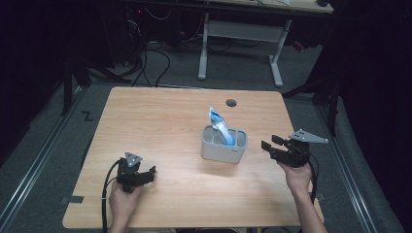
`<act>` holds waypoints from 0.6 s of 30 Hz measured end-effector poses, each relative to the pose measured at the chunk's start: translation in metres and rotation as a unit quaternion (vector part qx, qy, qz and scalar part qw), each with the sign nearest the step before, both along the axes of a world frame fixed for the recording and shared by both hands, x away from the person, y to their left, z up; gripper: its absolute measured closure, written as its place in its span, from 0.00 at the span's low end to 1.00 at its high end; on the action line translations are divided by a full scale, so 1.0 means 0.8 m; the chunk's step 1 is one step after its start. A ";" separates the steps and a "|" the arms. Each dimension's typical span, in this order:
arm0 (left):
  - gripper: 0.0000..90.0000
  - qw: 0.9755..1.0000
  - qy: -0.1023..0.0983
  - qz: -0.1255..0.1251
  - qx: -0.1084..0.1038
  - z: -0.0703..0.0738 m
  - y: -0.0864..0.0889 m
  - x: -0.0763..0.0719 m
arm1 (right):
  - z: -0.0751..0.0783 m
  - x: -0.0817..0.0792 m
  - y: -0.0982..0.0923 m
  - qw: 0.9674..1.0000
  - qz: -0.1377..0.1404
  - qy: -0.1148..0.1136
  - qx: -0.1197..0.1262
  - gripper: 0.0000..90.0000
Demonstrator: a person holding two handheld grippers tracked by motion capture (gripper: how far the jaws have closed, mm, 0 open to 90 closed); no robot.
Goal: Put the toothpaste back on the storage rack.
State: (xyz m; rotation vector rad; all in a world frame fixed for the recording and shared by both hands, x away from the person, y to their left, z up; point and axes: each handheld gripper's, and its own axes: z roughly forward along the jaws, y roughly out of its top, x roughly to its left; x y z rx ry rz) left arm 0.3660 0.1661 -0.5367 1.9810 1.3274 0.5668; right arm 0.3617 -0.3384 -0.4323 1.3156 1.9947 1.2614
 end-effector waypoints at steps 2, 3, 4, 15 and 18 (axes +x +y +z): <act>0.26 1.000 0.000 0.000 0.000 0.000 0.000 0.000 | -0.002 -0.001 -0.003 1.000 -0.003 0.002 0.001 0.48; 0.26 1.000 0.000 0.000 0.000 0.000 0.000 0.000 | -0.002 -0.002 -0.004 1.000 -0.006 0.003 0.000 0.48; 0.26 1.000 0.000 0.000 0.000 0.000 0.000 0.000 | -0.003 -0.002 -0.005 1.000 -0.006 0.003 -0.001 0.48; 0.26 1.000 0.000 0.000 0.000 0.000 0.000 0.000 | -0.013 -0.004 -0.022 1.000 -0.024 0.008 -0.005 0.48; 0.26 1.000 0.000 0.000 0.000 0.000 0.000 0.000 | -0.018 -0.004 -0.024 1.000 -0.028 0.010 -0.006 0.48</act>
